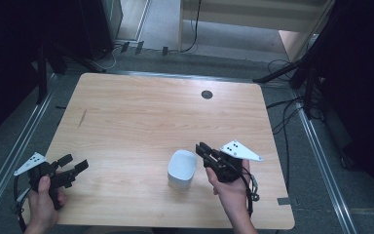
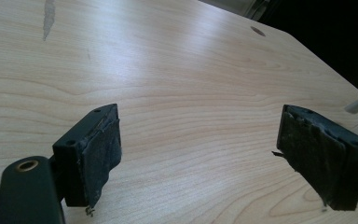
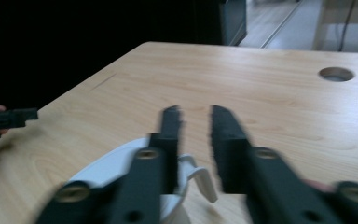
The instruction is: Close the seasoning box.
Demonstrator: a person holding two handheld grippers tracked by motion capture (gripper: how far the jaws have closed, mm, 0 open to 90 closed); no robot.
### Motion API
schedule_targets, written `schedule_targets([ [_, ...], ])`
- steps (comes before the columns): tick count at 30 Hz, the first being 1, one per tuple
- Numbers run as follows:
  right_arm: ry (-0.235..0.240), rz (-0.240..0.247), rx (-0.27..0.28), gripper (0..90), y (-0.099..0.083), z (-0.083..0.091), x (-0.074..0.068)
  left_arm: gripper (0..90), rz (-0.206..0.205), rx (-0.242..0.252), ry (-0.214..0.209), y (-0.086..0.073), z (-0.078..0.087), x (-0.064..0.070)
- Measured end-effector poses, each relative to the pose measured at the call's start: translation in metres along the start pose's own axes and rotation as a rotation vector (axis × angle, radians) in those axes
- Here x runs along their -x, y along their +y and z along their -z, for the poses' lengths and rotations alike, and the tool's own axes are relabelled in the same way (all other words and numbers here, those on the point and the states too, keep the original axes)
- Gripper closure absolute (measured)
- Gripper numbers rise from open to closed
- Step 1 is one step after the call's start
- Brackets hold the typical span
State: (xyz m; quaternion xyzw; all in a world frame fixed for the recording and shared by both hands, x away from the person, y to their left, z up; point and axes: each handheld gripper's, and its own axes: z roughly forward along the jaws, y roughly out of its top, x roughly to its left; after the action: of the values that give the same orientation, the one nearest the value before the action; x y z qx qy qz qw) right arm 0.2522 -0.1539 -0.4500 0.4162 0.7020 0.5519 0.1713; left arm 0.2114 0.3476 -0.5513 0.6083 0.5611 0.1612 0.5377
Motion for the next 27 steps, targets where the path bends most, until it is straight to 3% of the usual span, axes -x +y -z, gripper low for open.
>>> schedule_targets([
  [3, -0.045, 0.018, 0.017, 38.0, -0.001, 0.006, 0.006, 13.6, -0.006, -0.002, 0.004, 0.000, 0.000, 0.001],
  [6, -0.055, 0.019, -0.001, 28.8, -0.003, 0.011, 0.015, 13.6, -0.010, -0.005, 0.012, 0.000, -0.001, 0.001],
  [20, -0.197, -0.020, -0.004, 25.2, -0.022, 0.043, 0.067, 13.6, -0.016, -0.008, 0.020, 0.000, -0.001, 0.002],
  [27, -0.274, -0.047, -0.029, 25.3, -0.043, 0.064, 0.094, 13.6, -0.017, -0.009, 0.023, 0.000, -0.001, 0.002],
])
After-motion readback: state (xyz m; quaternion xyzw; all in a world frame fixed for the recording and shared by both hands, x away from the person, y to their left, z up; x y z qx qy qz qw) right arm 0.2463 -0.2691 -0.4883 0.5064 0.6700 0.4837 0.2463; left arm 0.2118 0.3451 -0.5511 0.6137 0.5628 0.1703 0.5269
